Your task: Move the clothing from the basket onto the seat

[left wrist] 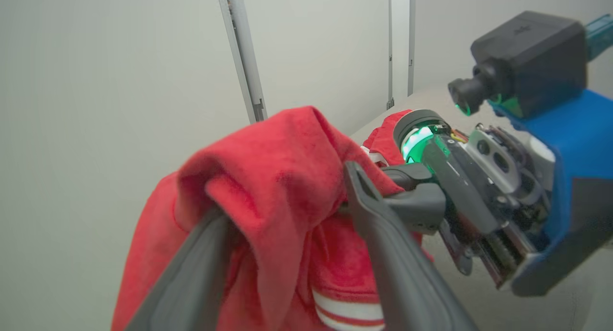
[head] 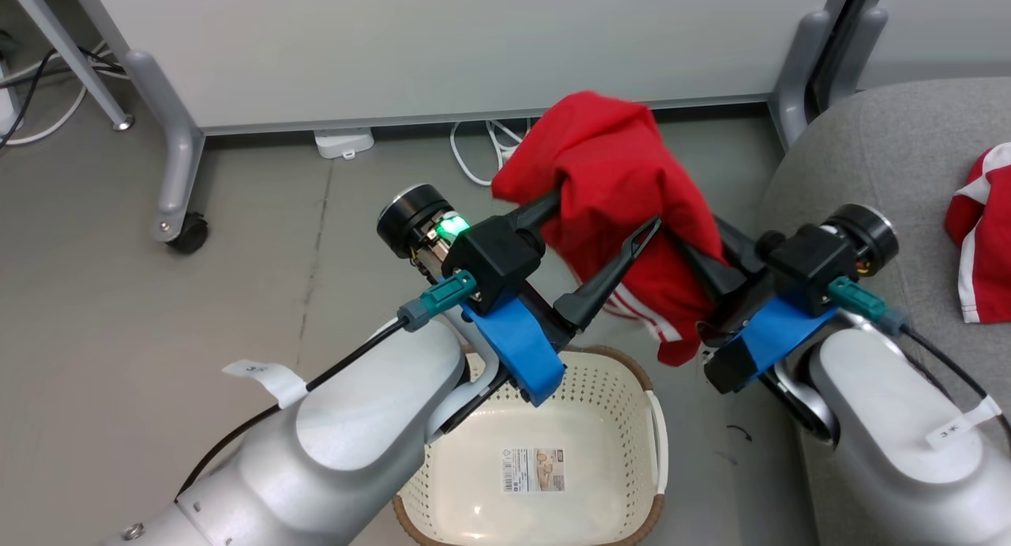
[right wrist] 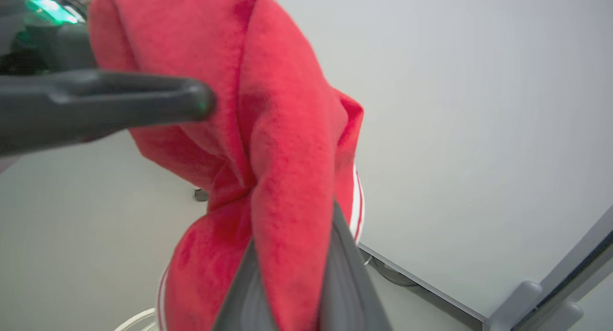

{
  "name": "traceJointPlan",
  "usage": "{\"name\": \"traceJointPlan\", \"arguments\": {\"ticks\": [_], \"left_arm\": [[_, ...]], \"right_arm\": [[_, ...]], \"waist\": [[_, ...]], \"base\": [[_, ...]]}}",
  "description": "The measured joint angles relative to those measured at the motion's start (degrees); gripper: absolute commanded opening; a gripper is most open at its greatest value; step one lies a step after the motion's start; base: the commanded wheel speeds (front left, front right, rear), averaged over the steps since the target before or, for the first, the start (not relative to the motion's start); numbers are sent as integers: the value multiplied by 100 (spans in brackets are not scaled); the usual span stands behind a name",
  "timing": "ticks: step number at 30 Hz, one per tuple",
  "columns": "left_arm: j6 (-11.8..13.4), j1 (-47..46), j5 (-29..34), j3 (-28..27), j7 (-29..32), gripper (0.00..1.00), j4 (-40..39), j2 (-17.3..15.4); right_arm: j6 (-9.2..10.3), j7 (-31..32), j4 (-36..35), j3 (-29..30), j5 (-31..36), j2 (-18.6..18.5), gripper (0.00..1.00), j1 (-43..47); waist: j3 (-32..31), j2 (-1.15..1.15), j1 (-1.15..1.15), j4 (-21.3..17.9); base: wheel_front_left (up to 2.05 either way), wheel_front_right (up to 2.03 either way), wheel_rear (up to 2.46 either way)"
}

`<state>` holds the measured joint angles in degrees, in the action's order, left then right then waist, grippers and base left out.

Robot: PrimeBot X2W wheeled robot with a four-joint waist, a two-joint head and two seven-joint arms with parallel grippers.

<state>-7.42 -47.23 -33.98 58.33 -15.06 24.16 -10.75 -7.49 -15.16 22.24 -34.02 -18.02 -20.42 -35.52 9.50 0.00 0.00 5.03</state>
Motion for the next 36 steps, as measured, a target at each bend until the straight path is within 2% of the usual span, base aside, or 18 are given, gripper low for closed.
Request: {"name": "traceJointPlan", "arguments": {"ticks": [8,14,21,36], "left_arm": [[0,79,142,-118,0,100,16,-46],[0,130,328,-260,0,100,7,-124],[33,218,570,-493,0,100,-110,-190],[26,363,853,-583,0,100,-222,-265]], "right_arm": [[1,1,-147,692,207,38,0,177],[1,2,-311,1205,342,111,0,346],[0,2,-492,1675,485,272,0,583],[0,2,-818,2495,612,661,0,1053]], "waist": [[229,0,0,-31],[434,0,0,-198],[660,0,0,-553],[980,0,0,-1514]], "base": [[0,0,0],[0,0,0],[0,0,0],[0,0,0]]}}
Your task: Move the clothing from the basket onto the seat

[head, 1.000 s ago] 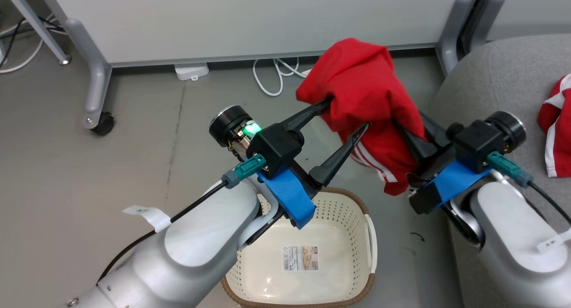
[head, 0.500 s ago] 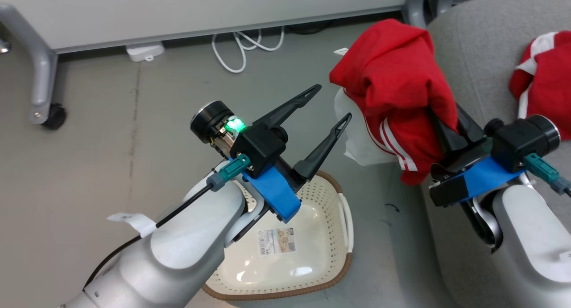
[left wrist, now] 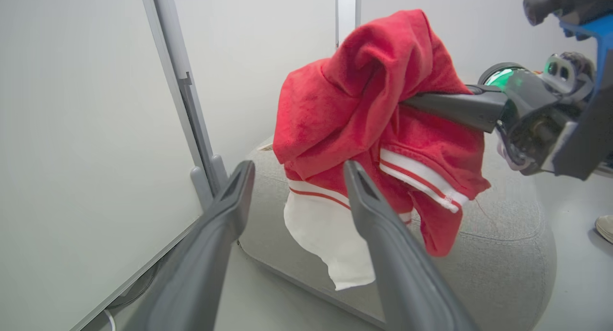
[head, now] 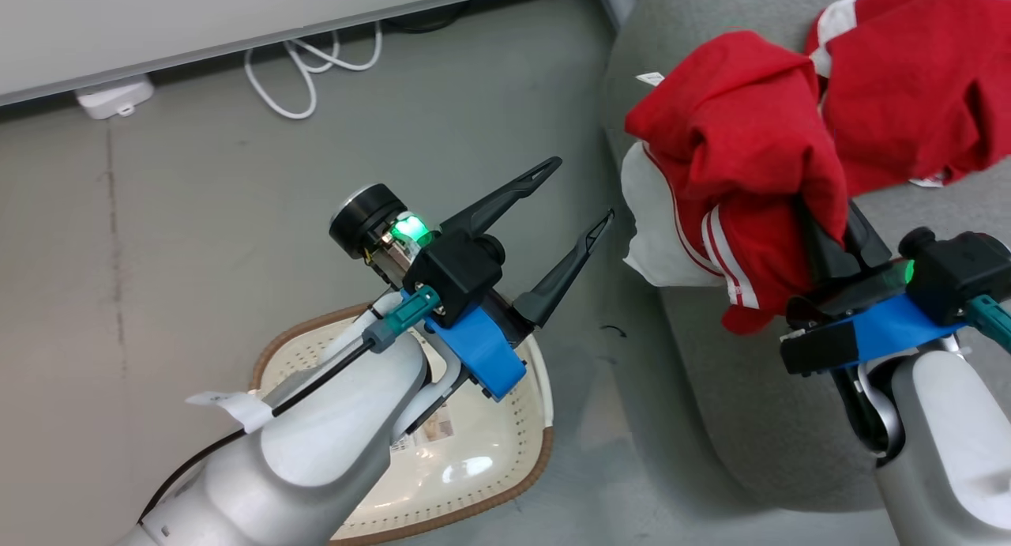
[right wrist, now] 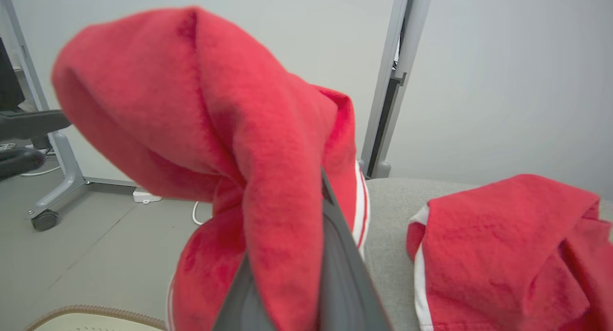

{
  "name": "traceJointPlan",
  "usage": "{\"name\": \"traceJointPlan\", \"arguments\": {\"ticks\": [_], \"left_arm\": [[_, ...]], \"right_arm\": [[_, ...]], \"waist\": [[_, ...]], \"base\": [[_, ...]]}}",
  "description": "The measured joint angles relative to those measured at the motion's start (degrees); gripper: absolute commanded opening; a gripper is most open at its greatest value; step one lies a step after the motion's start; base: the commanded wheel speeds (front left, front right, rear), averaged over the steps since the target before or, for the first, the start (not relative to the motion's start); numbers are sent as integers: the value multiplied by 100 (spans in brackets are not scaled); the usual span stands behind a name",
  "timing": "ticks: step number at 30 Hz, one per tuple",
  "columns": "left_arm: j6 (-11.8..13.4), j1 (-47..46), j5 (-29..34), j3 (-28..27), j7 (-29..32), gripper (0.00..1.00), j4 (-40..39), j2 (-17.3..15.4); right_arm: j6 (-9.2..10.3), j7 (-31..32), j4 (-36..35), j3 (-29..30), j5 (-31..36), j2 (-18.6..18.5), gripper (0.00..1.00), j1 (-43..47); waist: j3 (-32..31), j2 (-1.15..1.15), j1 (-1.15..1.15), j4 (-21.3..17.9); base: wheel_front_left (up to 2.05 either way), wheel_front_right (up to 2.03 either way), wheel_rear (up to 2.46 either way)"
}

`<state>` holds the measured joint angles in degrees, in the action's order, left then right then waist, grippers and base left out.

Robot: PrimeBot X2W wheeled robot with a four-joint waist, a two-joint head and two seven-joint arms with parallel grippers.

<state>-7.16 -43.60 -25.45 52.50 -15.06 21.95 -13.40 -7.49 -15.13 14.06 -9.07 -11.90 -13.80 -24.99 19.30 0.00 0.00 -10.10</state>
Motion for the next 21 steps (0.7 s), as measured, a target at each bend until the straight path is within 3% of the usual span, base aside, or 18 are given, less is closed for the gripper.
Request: {"name": "traceJointPlan", "arguments": {"ticks": [11,21], "left_arm": [[-22,5,86,54,0,100,23,11],[-23,60,136,12,0,100,-22,-24]], "right_arm": [[1,0,-103,399,26,198,0,389],[1,0,-456,587,92,255,0,360]], "waist": [[93,0,0,-549],[104,0,0,-633]], "base": [[0,0,0],[0,0,0]]}}
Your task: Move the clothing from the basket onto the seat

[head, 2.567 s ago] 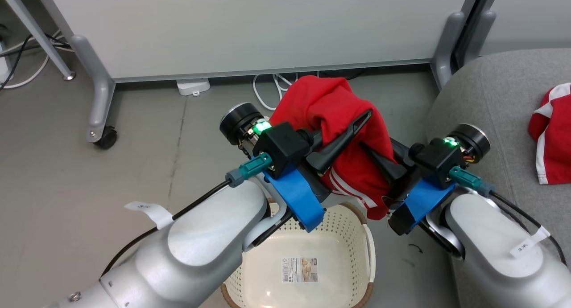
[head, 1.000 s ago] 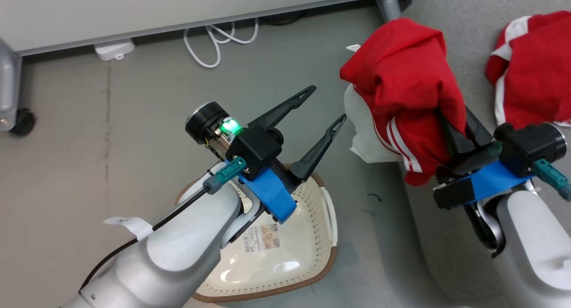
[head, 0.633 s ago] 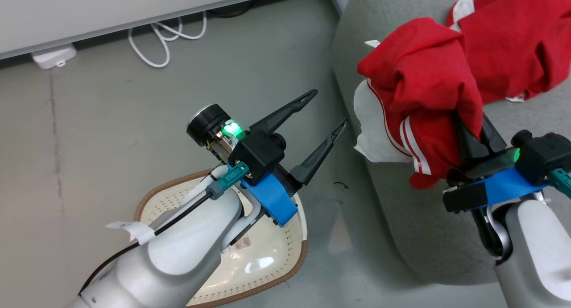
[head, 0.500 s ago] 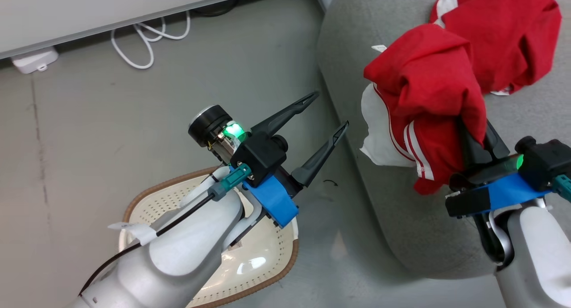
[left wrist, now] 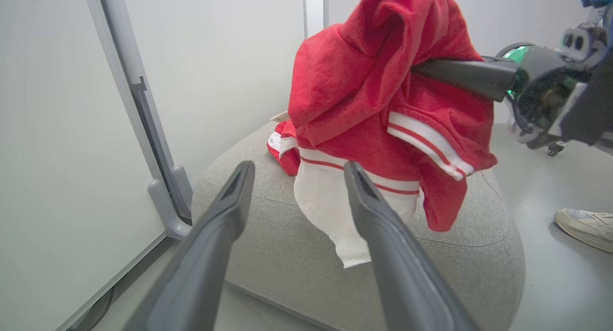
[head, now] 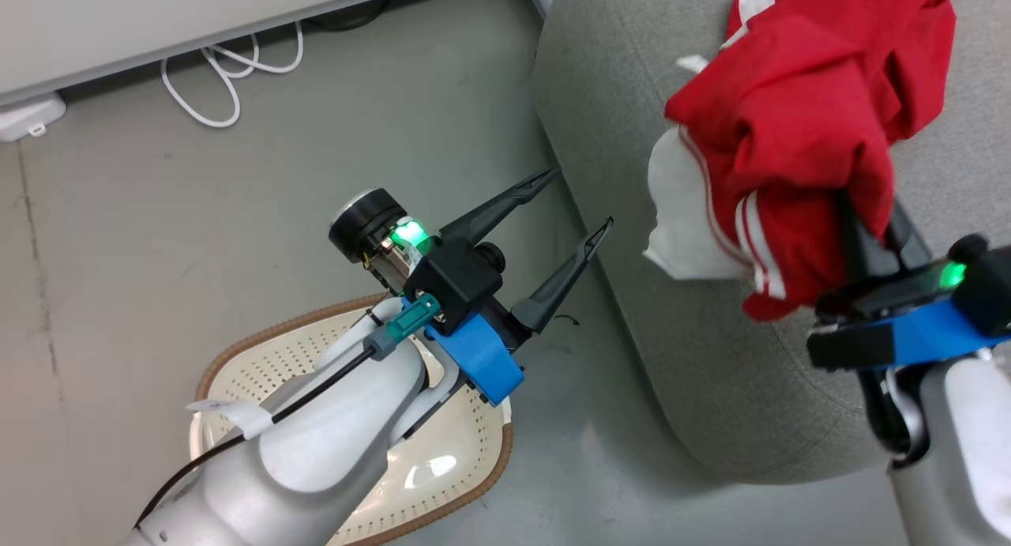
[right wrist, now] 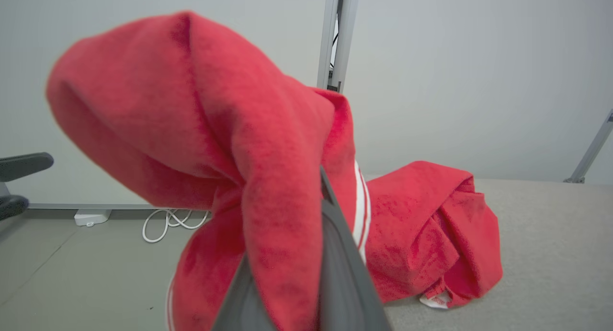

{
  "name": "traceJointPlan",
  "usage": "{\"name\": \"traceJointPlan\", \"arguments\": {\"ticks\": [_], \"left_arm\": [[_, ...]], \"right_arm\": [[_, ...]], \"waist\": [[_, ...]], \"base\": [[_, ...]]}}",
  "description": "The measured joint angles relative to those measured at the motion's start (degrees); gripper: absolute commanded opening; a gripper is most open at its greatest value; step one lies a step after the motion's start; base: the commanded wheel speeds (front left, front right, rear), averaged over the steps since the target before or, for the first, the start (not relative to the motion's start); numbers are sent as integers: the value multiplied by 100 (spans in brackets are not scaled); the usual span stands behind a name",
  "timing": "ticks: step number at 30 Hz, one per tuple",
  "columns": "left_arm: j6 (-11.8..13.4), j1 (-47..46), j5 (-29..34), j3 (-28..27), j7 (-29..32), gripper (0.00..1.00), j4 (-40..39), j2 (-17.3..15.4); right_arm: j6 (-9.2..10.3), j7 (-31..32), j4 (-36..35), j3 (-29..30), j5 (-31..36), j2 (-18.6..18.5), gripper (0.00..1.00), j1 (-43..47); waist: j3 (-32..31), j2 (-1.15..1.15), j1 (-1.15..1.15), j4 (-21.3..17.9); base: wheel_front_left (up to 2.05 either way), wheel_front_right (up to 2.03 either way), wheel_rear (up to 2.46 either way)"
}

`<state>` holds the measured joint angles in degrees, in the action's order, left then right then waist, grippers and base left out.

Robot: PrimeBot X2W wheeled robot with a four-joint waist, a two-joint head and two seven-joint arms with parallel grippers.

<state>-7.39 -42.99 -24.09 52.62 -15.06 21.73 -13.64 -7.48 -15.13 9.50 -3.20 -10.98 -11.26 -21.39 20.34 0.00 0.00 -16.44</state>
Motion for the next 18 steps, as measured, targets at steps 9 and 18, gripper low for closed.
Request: {"name": "traceJointPlan", "arguments": {"ticks": [9,18], "left_arm": [[-1,-147,134,-92,0,100,-65,-78],[-1,-575,250,-153,10,100,-145,-200]], "right_arm": [[-1,0,-510,929,66,-202,0,-996],[-1,-2,-572,2038,113,-770,0,-2266]], "waist": [[474,0,0,83],[1298,0,-1,194]], "base": [[0,0,0],[0,0,0]]}}
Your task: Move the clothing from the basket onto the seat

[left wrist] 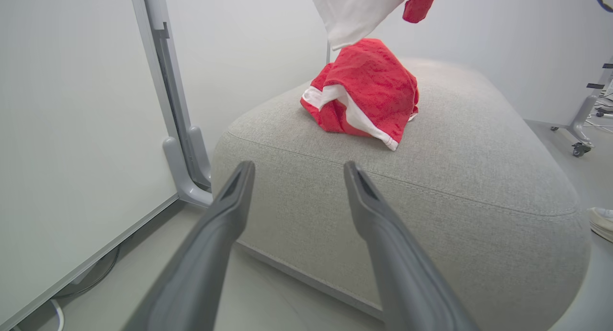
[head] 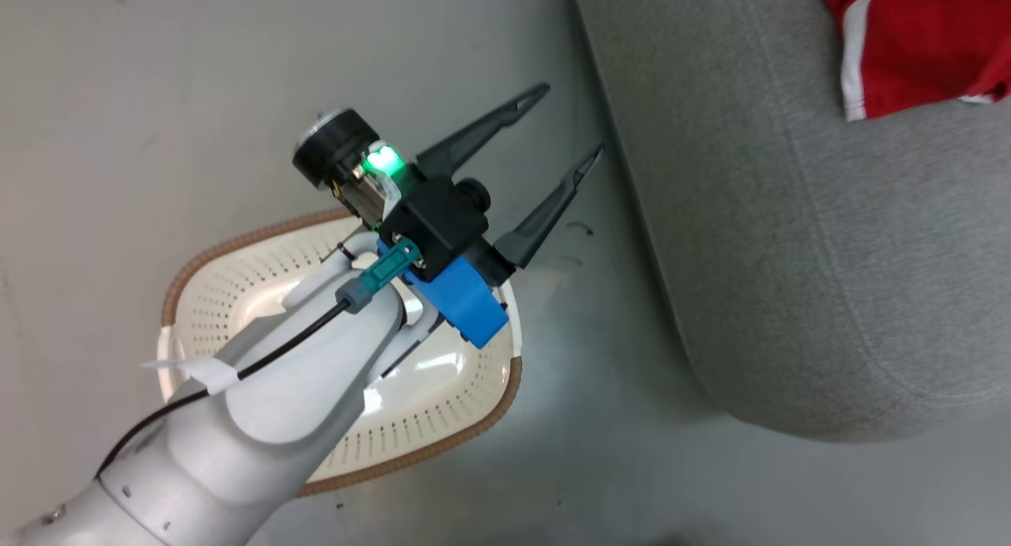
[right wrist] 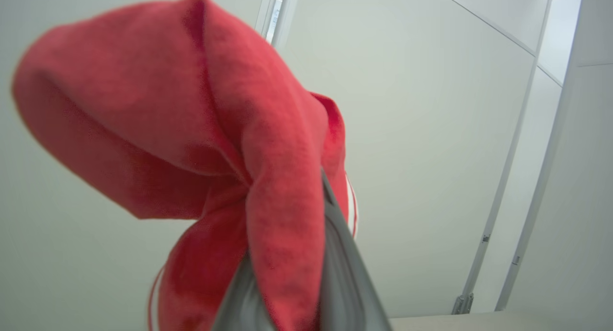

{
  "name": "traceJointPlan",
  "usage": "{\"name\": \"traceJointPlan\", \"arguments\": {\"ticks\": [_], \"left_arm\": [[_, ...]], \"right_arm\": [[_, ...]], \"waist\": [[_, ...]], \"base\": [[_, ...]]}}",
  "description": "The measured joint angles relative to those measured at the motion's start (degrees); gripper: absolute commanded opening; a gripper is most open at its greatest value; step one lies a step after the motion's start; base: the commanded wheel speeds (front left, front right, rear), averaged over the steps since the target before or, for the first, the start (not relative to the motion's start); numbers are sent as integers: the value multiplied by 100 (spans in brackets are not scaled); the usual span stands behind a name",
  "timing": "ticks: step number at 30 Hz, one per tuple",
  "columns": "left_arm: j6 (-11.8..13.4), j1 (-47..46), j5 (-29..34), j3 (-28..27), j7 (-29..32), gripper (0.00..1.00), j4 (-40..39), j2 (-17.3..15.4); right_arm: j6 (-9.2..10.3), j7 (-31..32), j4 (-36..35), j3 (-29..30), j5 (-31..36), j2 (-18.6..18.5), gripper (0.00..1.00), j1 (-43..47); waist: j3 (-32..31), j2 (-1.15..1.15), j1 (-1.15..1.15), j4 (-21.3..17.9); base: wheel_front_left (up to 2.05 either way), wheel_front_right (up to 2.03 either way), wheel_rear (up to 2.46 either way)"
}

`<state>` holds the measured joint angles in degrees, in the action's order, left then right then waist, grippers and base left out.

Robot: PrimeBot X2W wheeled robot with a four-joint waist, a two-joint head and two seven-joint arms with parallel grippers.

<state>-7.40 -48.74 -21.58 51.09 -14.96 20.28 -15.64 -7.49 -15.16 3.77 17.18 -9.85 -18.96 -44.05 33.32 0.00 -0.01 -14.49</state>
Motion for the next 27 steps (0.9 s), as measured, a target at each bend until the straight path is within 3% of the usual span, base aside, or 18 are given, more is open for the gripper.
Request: {"name": "traceJointPlan", "arguments": {"ticks": [6,12,27], "left_arm": [[0,-269,86,-8,16,100,-49,-57],[0,-343,108,-14,15,100,-63,-140],[3,-517,143,30,14,100,-113,-152]], "right_arm": [[0,1,628,660,-91,-626,0,-625],[0,2,1449,889,-242,-1057,0,-931],[1,-1,3724,672,-130,-779,0,-1246]], "waist": [[580,0,0,89],[974,0,0,167],[1251,0,0,241]], "base": [[0,0,0],[0,0,0],[0,0,0]]}}
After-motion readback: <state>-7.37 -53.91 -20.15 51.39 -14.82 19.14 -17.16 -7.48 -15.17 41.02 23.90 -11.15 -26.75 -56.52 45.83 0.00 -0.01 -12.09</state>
